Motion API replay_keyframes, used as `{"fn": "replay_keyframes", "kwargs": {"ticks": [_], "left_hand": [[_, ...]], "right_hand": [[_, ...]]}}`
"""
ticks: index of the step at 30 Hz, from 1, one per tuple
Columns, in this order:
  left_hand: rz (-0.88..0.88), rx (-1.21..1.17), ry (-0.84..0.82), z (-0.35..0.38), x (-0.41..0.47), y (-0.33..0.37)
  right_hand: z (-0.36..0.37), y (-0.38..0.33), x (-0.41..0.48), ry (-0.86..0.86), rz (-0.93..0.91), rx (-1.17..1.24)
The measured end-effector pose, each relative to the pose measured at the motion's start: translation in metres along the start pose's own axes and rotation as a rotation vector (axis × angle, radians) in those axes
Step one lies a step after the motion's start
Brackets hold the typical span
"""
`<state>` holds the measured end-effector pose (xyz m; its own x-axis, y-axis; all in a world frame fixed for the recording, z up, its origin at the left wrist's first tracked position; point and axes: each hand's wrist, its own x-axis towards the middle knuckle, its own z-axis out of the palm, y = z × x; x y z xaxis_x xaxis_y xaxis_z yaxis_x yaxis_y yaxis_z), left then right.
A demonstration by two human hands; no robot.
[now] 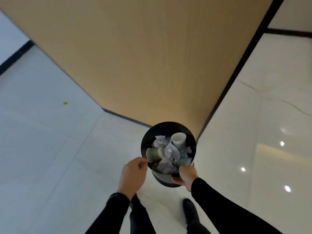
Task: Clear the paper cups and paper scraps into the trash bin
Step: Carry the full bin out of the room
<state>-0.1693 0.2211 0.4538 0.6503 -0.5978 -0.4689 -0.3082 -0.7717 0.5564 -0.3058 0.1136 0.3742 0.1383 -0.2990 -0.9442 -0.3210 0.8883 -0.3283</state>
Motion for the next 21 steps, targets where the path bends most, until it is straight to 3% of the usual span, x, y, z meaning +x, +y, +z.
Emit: {"fn": "replay_keyframes", "kwargs": {"ticks": [8,21], "left_hand": [[0.184,0.149,-0.317,0.027,0.15,-0.06],[0.108,0.173,-0.562,0.137,0.275,-0.199]], "right_hand": [[0.043,0.021,0.108,0.281,0.04,0.283],[0.039,0.078,0.354,0.333,0.019,0.265]]}}
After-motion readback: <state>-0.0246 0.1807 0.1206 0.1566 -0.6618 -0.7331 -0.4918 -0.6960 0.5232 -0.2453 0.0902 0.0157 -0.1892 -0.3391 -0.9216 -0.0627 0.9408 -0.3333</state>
